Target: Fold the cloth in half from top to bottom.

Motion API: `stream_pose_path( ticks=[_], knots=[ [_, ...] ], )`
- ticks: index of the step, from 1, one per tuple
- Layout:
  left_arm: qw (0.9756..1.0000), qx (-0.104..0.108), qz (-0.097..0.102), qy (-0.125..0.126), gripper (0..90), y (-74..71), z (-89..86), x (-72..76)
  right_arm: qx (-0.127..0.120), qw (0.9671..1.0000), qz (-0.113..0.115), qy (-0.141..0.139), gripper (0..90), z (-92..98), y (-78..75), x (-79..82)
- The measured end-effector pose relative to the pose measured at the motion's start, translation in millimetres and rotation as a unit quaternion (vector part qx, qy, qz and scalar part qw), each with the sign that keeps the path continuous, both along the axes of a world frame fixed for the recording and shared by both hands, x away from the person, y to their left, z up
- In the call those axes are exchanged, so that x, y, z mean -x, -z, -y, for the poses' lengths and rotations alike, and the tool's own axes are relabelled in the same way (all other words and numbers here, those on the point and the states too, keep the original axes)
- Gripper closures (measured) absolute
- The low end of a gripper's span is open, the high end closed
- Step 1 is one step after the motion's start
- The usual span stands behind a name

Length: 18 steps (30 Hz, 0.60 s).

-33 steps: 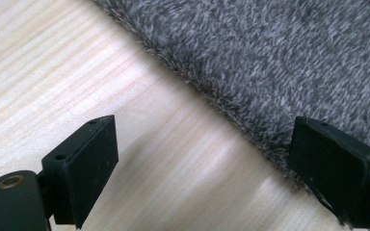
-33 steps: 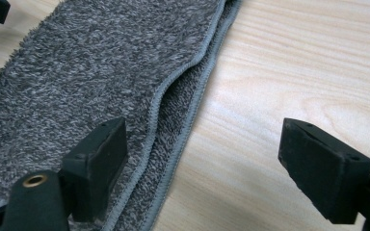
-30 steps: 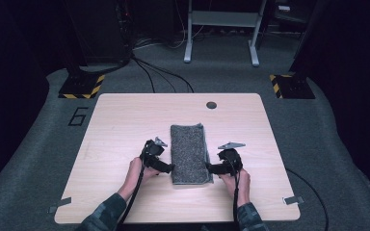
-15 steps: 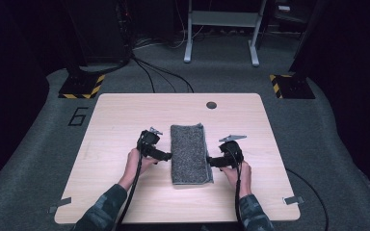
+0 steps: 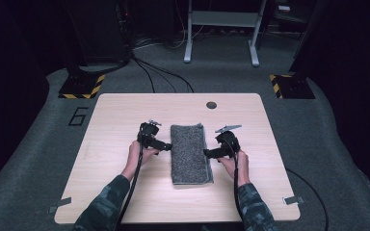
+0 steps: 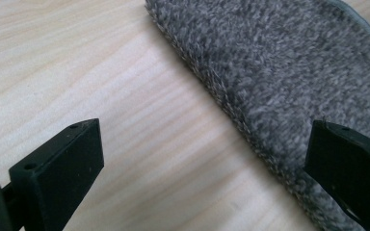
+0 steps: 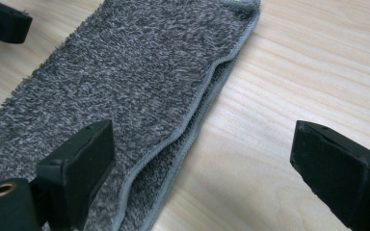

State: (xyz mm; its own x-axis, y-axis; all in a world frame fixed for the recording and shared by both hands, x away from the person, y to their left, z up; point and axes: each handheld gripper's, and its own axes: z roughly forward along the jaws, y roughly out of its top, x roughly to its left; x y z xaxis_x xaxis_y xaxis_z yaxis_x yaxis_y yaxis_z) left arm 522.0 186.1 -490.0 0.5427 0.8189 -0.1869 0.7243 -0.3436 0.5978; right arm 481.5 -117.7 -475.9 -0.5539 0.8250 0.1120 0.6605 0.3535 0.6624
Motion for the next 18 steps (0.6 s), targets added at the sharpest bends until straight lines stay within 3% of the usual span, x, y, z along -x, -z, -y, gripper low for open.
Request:
stream_pose_path(
  ticks=[8,13,18],
  knots=[
    [1.0000,0.000,0.004,-0.005,0.2,-1.3,7.8,-17.3,-0.004,1.0000,-0.003,-0.008,8.8,-6.3,-1.8,-18.9],
    [0.9999,0.009,-0.004,-0.006,0.7,-1.0,11.5,-28.7,-0.001,1.0000,-0.004,-0.008,9.8,-9.5,-1.7,-33.8],
    [1.0000,0.001,-0.006,-0.002,3.1,-0.4,16.6,-39.0,-0.007,0.9999,-0.010,-0.008,11.5,-14.2,-0.4,-47.1]
  ],
)
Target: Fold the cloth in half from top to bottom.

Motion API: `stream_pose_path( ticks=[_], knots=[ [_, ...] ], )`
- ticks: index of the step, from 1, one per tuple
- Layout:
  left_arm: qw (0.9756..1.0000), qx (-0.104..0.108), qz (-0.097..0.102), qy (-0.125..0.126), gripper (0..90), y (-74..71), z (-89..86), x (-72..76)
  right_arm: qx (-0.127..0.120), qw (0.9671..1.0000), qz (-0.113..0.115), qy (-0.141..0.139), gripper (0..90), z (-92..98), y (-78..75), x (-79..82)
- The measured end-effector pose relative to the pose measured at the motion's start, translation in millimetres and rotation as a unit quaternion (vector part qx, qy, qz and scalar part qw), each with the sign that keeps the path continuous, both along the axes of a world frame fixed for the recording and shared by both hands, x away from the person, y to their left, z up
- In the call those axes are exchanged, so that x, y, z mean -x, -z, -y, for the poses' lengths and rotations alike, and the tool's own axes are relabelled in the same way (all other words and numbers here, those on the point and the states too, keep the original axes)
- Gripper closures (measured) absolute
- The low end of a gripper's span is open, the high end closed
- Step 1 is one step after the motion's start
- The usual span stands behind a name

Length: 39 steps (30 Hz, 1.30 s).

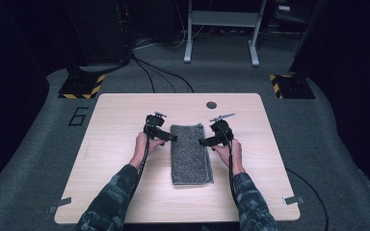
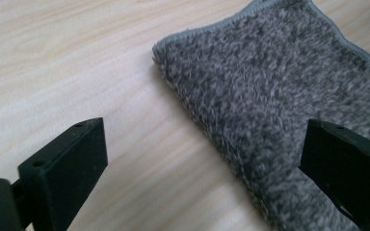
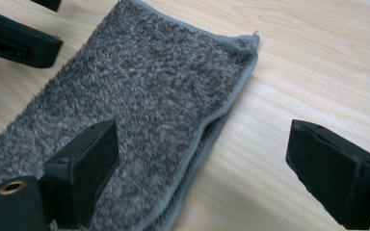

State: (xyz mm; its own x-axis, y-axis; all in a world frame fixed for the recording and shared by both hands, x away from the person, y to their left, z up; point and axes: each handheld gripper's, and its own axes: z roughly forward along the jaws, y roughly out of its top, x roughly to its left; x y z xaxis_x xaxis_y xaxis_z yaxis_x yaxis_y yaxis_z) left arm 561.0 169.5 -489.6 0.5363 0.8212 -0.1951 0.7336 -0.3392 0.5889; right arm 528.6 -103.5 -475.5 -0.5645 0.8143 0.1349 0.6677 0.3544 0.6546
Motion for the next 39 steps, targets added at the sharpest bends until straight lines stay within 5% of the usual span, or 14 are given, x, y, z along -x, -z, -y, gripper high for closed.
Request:
stream_pose_path(
  ticks=[16,21,39],
  knots=[
    [0.9998,-0.007,-0.003,-0.016,17.8,6.8,11.7,-23.6,0.012,0.9993,-0.021,0.029,29.2,-11.5,10.0,-50.2],
    [0.9997,0.004,0.001,-0.024,28.1,9.2,10.2,-27.4,0.012,0.9988,-0.021,0.043,38.3,-12.6,14.9,-57.0],
    [0.9994,-0.027,0.019,-0.007,62.0,12.6,17.1,-28.7,0.036,0.9972,-0.017,0.063,63.1,-23.6,28.2,-67.5]
  ],
)
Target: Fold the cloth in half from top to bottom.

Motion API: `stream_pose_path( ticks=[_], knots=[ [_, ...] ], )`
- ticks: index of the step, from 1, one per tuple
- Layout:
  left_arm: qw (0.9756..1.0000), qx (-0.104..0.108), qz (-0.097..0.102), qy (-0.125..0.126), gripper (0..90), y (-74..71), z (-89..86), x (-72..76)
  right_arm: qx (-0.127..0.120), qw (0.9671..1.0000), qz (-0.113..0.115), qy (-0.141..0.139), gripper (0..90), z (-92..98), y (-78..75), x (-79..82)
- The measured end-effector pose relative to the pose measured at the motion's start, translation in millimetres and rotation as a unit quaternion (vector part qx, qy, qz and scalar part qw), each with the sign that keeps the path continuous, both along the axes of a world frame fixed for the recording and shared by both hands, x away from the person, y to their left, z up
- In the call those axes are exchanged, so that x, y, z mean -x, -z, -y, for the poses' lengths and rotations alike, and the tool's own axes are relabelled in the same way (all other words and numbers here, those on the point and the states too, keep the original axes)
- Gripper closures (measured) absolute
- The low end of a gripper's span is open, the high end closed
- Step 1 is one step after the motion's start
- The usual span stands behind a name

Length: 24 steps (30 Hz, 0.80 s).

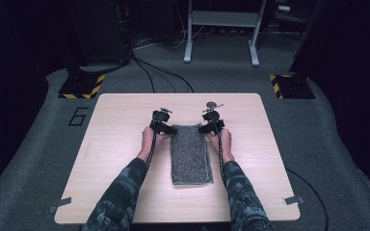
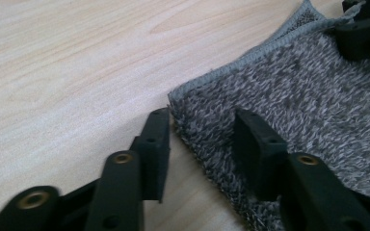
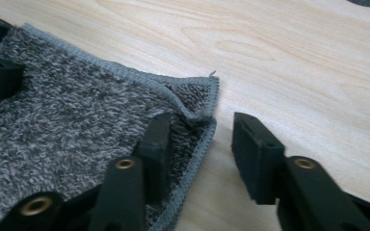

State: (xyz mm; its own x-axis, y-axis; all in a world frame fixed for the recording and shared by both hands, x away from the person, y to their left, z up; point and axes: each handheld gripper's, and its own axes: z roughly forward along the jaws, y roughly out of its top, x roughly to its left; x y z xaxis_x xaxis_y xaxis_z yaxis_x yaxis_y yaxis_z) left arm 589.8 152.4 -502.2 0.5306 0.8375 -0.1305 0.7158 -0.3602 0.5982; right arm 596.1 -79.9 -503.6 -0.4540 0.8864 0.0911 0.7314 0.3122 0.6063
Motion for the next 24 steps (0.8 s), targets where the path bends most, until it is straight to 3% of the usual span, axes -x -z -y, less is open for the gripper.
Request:
stream_pose_path(
  ticks=[1,7,12,24],
  knots=[
    [1.0000,-0.001,0.002,0.001,64.3,0.3,0.5,0.2,-0.006,1.0000,0.000,-0.007,68.6,1.7,0.4,-0.5],
    [1.0000,0.004,0.007,0.003,78.9,1.9,3.1,0.4,-0.020,0.9997,0.002,-0.012,81.8,2.5,2.1,-1.1],
    [1.0000,0.004,0.006,0.006,85.6,1.7,4.3,1.0,-0.033,0.9994,-0.001,-0.012,85.8,4.2,3.1,-1.5],
    [0.9987,0.023,0.043,0.015,87.1,-12.7,1.3,6.1,-0.053,0.9981,0.024,-0.023,87.7,14.1,-9.0,6.5]
  ],
)
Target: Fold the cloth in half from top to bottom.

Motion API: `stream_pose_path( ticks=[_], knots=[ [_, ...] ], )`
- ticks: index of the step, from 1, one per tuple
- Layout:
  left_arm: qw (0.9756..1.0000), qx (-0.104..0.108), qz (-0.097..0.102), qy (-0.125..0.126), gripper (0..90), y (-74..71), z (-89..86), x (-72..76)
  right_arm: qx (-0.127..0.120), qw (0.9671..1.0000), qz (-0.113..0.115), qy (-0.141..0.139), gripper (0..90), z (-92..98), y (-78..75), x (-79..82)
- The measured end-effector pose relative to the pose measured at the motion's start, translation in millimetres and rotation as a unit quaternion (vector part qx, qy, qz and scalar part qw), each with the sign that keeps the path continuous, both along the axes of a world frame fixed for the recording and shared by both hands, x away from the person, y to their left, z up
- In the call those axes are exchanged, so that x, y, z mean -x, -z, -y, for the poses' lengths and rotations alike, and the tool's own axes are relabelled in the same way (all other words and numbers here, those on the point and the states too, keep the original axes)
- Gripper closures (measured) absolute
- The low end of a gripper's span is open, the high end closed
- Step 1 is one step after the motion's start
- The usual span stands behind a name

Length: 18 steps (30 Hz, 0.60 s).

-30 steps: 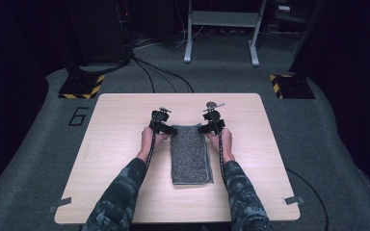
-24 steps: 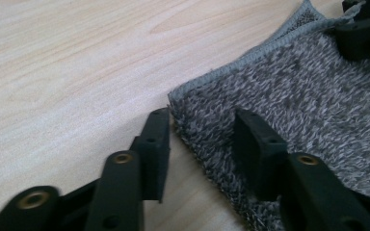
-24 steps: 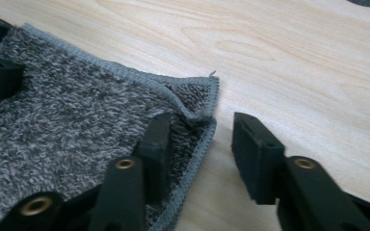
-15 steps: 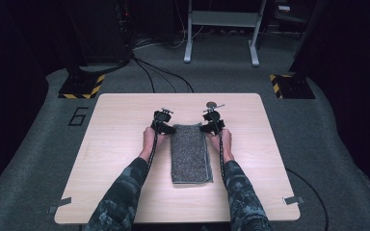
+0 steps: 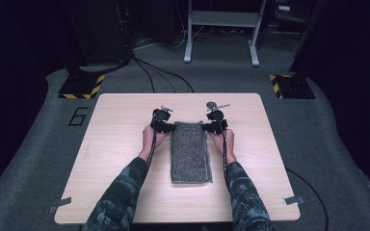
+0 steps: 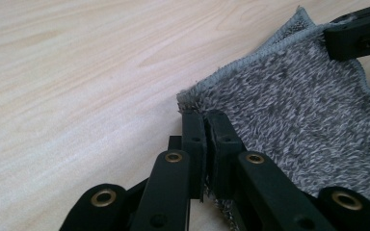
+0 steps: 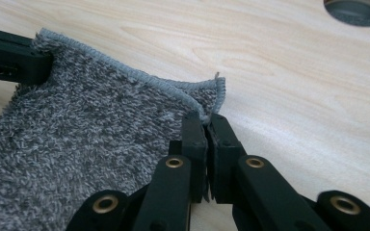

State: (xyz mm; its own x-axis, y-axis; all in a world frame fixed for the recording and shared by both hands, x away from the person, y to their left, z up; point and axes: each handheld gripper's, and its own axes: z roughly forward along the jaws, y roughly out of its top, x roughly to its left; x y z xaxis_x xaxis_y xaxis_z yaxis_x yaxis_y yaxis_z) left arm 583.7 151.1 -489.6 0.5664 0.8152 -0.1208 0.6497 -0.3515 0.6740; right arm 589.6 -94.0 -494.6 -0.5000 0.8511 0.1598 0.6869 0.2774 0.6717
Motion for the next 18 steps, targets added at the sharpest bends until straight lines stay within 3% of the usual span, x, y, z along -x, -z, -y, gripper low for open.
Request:
stream_pose_path(
  ticks=[18],
  knots=[
    [0.9978,0.009,0.063,0.021,87.2,-29.2,-2.9,6.2,-0.024,0.9984,0.051,-0.006,88.2,8.9,-33.7,10.4]
  ],
)
